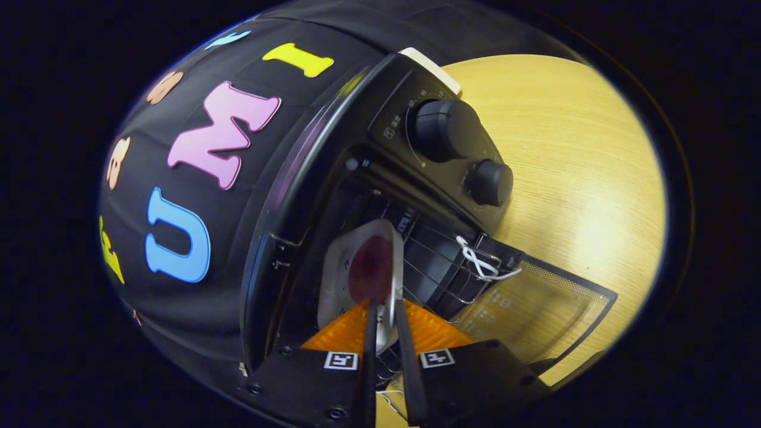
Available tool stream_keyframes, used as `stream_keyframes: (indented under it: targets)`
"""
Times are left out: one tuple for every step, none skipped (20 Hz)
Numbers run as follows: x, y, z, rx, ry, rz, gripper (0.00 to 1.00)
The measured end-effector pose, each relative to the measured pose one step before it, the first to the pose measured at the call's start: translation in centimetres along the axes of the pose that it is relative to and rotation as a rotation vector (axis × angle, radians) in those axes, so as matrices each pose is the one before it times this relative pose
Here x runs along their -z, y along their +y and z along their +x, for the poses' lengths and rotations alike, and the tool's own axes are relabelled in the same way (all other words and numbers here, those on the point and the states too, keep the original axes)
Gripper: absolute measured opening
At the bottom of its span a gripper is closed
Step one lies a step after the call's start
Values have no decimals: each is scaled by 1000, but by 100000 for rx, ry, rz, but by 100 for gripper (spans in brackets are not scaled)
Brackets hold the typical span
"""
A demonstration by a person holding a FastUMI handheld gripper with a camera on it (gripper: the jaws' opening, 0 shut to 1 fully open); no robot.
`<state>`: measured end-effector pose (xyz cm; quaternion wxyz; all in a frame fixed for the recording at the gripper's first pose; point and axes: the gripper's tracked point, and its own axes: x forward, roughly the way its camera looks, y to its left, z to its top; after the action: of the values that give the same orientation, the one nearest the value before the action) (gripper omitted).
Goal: Open the toaster oven, put the food inside, and close the toaster oven door.
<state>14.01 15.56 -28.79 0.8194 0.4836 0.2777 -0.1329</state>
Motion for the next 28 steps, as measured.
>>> stream_keyframes:
  targets:
    - [-82,-81,-654,-881,225,-1643,29]
    - [-25,-53,-403,-848,114,-1235,33]
    - [174,174,-258,-1193,839,-694,37]
    - [389,428,-501,-2246,1958,-571,58]
    - [338,308,-247,-1577,2362,-1353,78]
    - [281,-174,-310,463,892,-2427,98]
    - [30,-35,-684,-65,267,-3036,97]
    - [130,178,-832,-933,27,-3512,98]
    - [298,-21,-592,-90,161,-4564,99]
    - [344,-61,-736,-672,1185,-4536,98]
    - [419,186,-804,-1382,1740,-4123,98]
    - [436,252,-815,-1883,1724,-4252,99]
    - [297,269,-742,-1595,1045,-4625,98]
    - [344,243,-751,-1287,674,-5182,99]
    - [393,115,-679,-997,556,-4859,98]
    - [404,115,-611,-906,864,-5022,99]
    - [396,-70,-549,-442,959,-4577,99]
    - [468,21,-560,-484,1204,-4146,99]
    - [663,60,-601,-54,1077,-4376,99]
    - [505,-39,-594,235,1318,-4403,99]
    - [1008,-336,-522,78,1603,-4957,99]
    - [655,-217,-324,310,1250,-4049,99]
    - [813,-359,-406,893,1017,-4707,99]
    - [821,-457,-249,1709,940,-4418,99]
    - [999,-656,-150,1766,1694,-4463,98]
    - [844,-474,116,1527,2499,-3594,99]
    - [1130,-493,208,1931,3503,-4488,99]
    - [922,-620,108,2250,2755,-4325,99]
